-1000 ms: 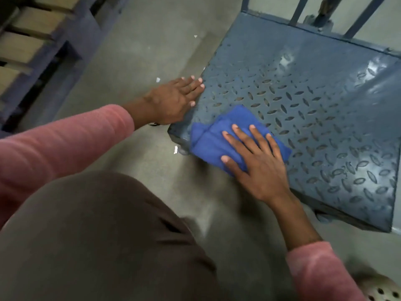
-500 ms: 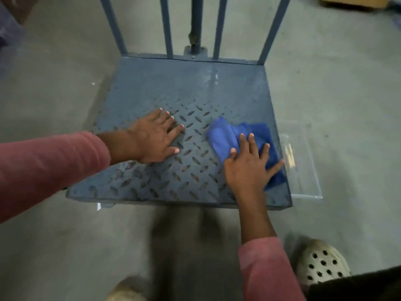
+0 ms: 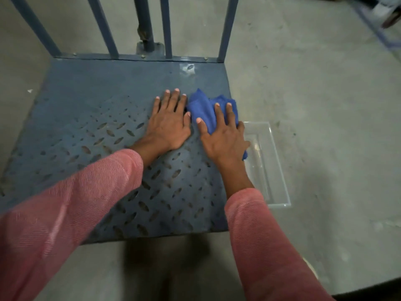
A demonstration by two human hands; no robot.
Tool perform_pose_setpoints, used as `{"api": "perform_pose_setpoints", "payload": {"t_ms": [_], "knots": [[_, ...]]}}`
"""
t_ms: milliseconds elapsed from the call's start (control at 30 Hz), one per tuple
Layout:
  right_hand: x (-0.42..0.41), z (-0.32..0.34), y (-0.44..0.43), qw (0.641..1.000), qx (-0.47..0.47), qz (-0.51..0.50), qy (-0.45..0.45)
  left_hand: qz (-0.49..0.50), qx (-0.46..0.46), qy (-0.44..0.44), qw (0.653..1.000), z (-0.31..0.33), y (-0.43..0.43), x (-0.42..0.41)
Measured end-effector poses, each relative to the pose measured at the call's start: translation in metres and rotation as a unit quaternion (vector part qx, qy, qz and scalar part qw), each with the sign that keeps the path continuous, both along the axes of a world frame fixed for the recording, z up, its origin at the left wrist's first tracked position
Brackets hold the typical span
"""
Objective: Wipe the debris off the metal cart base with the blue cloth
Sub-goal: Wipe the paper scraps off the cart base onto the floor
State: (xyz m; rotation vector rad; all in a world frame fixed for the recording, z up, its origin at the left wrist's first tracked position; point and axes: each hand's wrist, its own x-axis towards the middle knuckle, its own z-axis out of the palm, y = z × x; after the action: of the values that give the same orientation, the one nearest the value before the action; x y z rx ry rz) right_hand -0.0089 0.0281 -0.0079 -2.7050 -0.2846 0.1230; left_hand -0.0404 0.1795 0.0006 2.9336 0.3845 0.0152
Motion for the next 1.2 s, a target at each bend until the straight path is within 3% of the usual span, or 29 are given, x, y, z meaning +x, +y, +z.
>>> {"api": "perform_pose_setpoints", "payload": {"t_ms": [200,500,800,1033,1200], "knots": [[0.067,0.002,0.016,0.997,0.072,0.003,-0.010,0.004,-0.014,-0.038,0.999,-0.008,-0.001,0.061],[0.157,0.002,0.054,0.994,0.100,0.027,-0.023,0.042,0.007,-0.055,0.998,-0.018,0.003,0.089],[0.099,0.000,0.023,0.996,0.078,-0.009,-0.049,0.051,0.004,-0.051,0.997,-0.018,0.002,0.095],[0.160,0.010,0.054,0.998,0.049,0.009,-0.027,0.050,-0.005,-0.044,0.998,-0.014,-0.001,0.094],[0.137,0.005,0.038,0.998,0.035,0.014,-0.043,0.055,-0.013,-0.045,0.997,-0.011,-0.001,0.093]]}}
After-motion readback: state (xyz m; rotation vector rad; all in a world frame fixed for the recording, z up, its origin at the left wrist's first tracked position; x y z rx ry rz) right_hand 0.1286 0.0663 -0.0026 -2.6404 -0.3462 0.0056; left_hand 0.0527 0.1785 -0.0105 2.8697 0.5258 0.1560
